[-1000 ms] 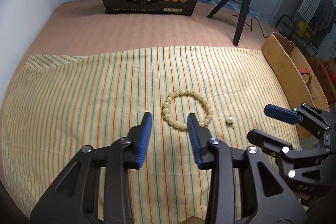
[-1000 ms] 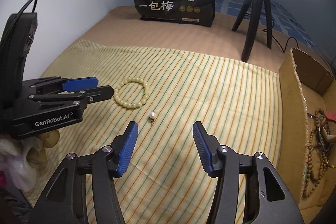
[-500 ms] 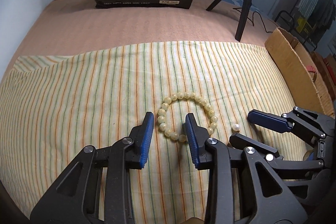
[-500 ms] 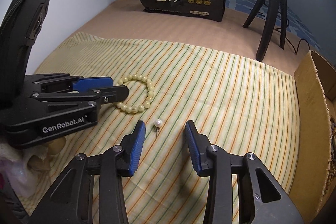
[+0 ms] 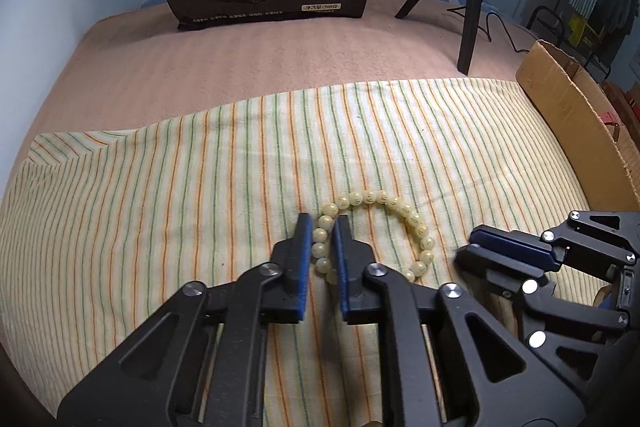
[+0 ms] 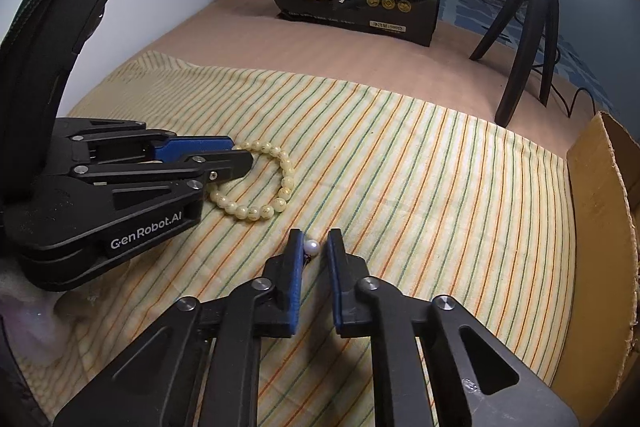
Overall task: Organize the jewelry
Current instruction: 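Close the left tool on the cream bead bracelet and lift it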
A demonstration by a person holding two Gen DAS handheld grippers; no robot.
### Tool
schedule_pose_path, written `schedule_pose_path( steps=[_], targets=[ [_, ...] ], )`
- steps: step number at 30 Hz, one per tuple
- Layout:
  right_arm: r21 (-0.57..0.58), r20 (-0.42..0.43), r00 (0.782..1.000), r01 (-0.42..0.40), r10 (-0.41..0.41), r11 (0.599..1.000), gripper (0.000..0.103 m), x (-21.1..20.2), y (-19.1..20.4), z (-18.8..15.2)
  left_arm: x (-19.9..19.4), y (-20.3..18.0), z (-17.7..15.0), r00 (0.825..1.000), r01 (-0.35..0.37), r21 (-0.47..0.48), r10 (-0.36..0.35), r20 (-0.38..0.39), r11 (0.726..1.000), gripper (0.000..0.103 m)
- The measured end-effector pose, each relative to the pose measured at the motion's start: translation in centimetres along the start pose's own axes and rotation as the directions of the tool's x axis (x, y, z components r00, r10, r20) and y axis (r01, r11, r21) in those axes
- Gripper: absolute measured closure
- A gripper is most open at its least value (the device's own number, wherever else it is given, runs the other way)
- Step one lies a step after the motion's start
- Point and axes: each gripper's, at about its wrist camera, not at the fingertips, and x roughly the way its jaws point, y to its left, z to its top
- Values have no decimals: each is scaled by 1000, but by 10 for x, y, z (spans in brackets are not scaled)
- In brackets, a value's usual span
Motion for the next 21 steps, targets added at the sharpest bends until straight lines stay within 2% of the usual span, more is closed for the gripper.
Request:
schedule_pose_path(
  steps=[9, 21],
  targets=[
    [16, 5, 1000, -6, 6, 1000, 97, -6, -2, 0, -8, 4, -2, 1000, 4, -20, -4, 6, 1000, 96],
    [26, 27, 1000, -5, 4, 1000, 97, -27, -5, -2, -41, 1, -1, 999, 0, -25, 1, 52, 1000, 98]
  ],
)
